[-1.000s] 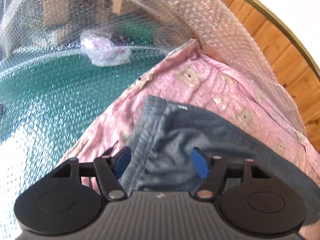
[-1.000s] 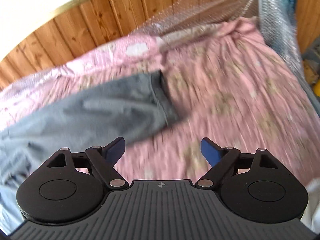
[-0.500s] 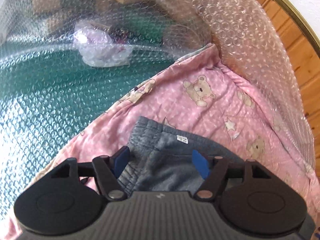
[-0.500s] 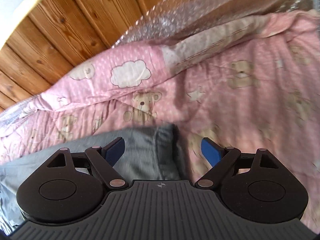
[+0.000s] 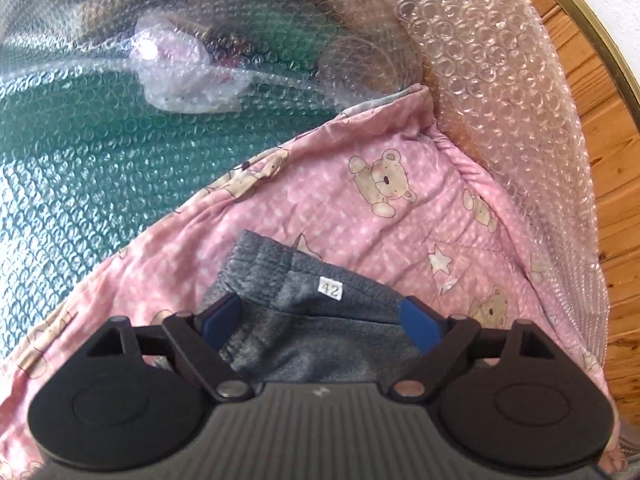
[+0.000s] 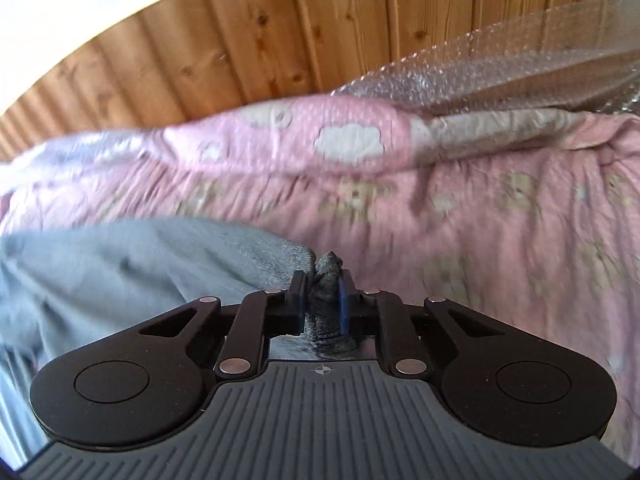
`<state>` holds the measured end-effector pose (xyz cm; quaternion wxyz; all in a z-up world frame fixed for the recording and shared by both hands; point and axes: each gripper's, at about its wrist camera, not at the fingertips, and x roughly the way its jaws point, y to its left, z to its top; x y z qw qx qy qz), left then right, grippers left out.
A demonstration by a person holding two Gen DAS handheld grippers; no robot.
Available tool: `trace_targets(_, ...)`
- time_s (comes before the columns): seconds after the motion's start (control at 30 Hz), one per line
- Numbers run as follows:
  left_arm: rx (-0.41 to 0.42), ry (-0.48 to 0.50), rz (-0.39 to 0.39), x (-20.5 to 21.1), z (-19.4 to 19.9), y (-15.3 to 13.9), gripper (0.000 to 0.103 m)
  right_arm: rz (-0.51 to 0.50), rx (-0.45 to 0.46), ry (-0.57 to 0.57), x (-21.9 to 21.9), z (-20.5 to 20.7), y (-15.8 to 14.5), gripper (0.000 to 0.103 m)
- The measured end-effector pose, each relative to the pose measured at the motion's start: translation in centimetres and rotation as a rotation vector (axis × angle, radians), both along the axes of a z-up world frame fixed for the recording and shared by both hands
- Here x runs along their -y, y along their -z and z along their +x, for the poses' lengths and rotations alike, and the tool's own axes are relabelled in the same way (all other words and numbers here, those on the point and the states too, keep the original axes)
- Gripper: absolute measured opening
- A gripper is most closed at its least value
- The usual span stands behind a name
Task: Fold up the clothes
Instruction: 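Grasp the waistband with the left gripper while the right gripper holds the cuff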
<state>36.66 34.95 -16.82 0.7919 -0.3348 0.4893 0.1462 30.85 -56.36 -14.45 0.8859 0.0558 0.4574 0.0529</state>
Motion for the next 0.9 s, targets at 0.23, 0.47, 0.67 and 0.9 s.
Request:
trace_targets(0.23, 0.002, -0.044, -0.087, -0.1, 1.8, 0.7, 0.091, -0.006, -0.020, -0.054, -0.9, -5.4, 1.2, 0.013)
trace_targets(0.47, -0.079, -0.095, -0.222, -0.4, 5.1, 2.8, 0.095, -0.025, -0.037, -0.028, -1.1, -7.3, 2.5, 0.013)
trace_targets(0.67, -0.100, -0.173, -0.179, -0.5, 4.2, 0.4, 0.089, -0.051, -0.049, -0.022, -0.8, -7.2, 3.0, 0.014)
trace_targets(0.9, -0.130, -0.204, -0.284, 0.3, 6.2, 3.2, 0.103, -0.049, -0.036, 0.003, -0.4, -7.0, 3.1, 0.015)
